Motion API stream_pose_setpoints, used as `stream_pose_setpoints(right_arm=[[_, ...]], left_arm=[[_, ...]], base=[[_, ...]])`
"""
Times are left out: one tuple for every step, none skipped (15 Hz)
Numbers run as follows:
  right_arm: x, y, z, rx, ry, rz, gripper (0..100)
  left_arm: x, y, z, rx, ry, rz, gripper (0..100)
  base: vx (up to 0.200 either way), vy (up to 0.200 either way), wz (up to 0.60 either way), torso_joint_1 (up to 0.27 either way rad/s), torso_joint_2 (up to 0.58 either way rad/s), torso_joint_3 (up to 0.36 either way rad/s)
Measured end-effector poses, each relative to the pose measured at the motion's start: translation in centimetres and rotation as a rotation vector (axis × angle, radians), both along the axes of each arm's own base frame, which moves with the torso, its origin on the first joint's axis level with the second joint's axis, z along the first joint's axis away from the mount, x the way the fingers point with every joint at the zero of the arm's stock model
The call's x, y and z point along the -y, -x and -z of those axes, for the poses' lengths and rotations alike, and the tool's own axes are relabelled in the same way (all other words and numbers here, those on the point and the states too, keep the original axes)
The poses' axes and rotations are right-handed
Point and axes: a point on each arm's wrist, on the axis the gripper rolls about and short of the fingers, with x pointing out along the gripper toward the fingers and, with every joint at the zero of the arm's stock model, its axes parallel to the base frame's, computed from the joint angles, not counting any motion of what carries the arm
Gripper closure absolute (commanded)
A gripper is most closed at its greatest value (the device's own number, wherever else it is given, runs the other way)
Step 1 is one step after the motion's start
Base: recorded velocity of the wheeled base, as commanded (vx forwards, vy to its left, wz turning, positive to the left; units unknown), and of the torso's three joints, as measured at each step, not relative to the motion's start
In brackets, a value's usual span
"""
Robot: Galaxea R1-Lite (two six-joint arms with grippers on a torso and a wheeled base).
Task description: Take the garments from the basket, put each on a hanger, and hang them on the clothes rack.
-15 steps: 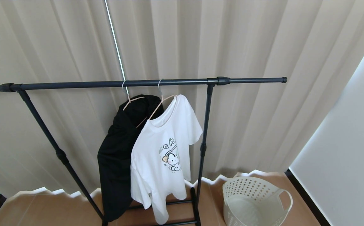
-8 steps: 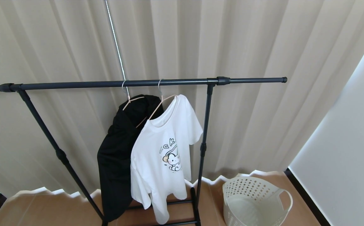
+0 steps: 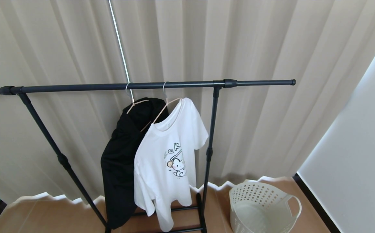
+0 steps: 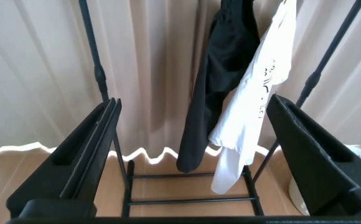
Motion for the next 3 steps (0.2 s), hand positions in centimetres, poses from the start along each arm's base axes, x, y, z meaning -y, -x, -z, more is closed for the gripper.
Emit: stream_pose_setpoints(right_arm=[[0.00,0.00,0.00,0.000,0.003,0.000,0],[0.00,0.00,0.00,0.000,0.004,0.000,0],[0.00,0.00,0.01,0.000,0.005,0.000,0]], left_arm=[[0.00,0.00,0.01,0.000,0.000,0.000,0],[0.00,0.00,0.01,0.001,0.000,0.001,0],[0.00,0.01,0.02,0.001,0.000,0.000,0]], base=[[0.000,0.000,0.00,0.000,0.00,0.000],[0.000,0.000,0.00,0.000,0.00,0.000],[0.000,0.000,0.00,0.000,0.00,0.000]])
